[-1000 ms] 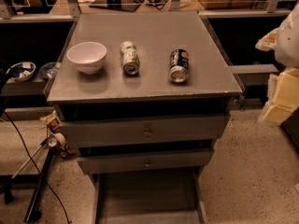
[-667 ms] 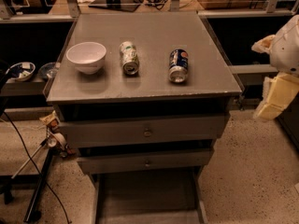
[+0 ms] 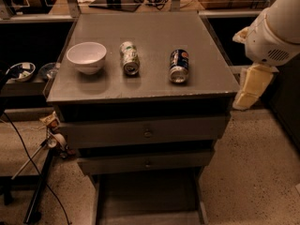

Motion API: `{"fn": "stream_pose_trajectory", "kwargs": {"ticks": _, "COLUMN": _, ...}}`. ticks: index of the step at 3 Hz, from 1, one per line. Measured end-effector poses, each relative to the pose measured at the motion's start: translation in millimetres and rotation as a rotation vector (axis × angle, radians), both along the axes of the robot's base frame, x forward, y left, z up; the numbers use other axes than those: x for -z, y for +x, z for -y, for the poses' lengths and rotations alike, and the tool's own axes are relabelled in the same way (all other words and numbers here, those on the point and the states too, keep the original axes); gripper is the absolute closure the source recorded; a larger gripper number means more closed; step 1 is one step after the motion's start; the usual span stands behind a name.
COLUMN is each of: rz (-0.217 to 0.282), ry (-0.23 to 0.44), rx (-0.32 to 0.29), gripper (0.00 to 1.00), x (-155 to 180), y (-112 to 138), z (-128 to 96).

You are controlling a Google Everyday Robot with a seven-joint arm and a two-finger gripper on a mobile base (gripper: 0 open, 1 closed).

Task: Place pepsi can into bottom drawer

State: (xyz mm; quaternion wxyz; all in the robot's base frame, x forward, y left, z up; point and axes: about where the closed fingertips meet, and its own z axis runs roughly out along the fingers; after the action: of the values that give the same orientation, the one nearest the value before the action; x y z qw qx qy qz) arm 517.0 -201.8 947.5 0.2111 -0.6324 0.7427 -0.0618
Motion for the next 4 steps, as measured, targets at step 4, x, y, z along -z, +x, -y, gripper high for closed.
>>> {"fn": "stream_pose_trajectory", "kwargs": {"ticks": 4, "rz": 0.051, "ry": 0.096, "rx": -0.045, "gripper": 0.00, "x": 6.4, "y": 72.5, "z": -46.4}}
